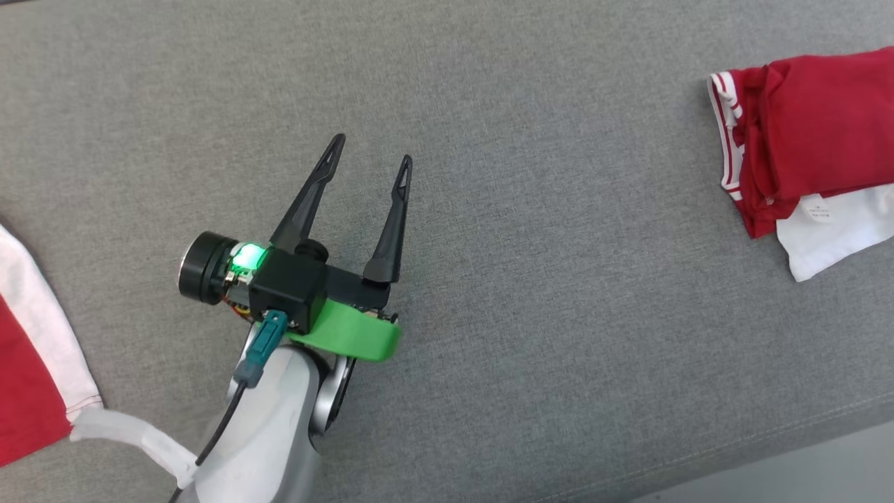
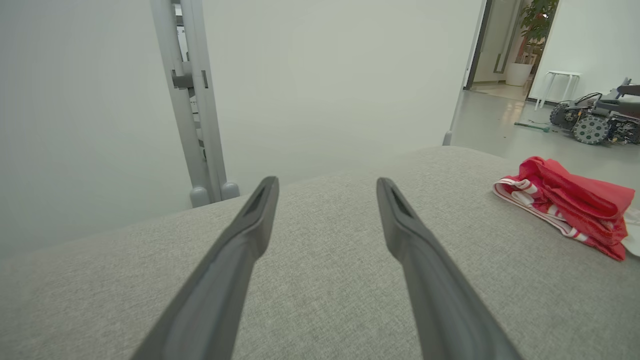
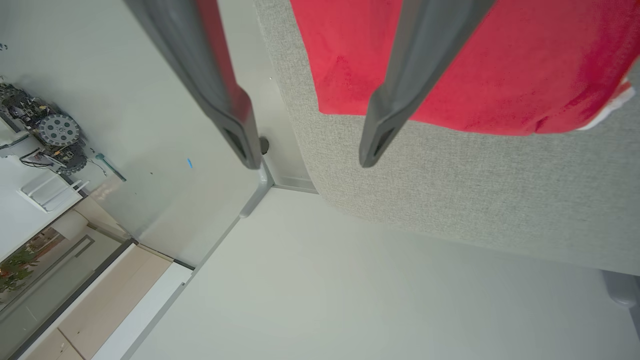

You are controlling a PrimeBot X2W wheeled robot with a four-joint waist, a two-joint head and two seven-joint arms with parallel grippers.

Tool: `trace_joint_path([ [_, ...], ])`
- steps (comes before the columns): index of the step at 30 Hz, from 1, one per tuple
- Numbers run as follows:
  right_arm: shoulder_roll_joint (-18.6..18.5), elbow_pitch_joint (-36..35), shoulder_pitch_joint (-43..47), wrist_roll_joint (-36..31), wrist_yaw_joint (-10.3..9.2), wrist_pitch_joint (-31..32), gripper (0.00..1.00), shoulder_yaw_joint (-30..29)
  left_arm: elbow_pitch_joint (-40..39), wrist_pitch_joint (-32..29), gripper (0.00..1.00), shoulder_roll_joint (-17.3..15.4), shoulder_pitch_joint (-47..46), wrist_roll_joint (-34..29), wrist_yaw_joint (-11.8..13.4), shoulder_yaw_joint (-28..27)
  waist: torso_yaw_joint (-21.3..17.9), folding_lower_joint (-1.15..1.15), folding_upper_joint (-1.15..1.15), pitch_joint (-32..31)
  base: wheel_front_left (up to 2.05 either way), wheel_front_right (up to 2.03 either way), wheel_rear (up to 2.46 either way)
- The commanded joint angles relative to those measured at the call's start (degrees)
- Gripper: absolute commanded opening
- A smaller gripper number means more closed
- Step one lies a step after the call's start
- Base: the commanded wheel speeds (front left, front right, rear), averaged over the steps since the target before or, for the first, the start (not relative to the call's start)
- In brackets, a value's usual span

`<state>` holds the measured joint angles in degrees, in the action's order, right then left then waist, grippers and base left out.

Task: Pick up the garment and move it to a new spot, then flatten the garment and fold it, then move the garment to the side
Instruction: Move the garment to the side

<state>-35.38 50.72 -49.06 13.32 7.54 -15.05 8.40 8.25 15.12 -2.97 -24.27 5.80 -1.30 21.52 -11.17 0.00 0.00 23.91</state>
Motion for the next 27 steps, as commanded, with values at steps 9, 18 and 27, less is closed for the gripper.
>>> trace_joint_path([
  [9, 4.82, -14.99, 11.14, 3.42, -0.11, -0.16, 1.00, 0.11, -1.40, 0.02, 1.00, 0.00, 8.99, 2.82, 1.40, -3.70, 5.46, 0.00, 0.00, -14.79, 0.00, 0.00, 0.00],
  [18, 13.24, -29.16, 28.15, 3.89, -0.11, -0.17, 1.00, -2.21, -2.75, 0.03, 1.00, 0.02, 16.93, 7.04, 3.81, -6.95, 9.70, 0.00, 0.00, -21.26, 0.00, 0.00, 0.00],
  [27, 22.32, -39.43, 41.35, 1.60, -0.10, -0.17, 1.00, -4.56, -1.57, 0.03, 1.00, 0.01, 22.08, 7.48, 4.44, -7.48, 12.59, 0.00, 0.00, -24.04, 0.00, 0.00, 0.00],
])
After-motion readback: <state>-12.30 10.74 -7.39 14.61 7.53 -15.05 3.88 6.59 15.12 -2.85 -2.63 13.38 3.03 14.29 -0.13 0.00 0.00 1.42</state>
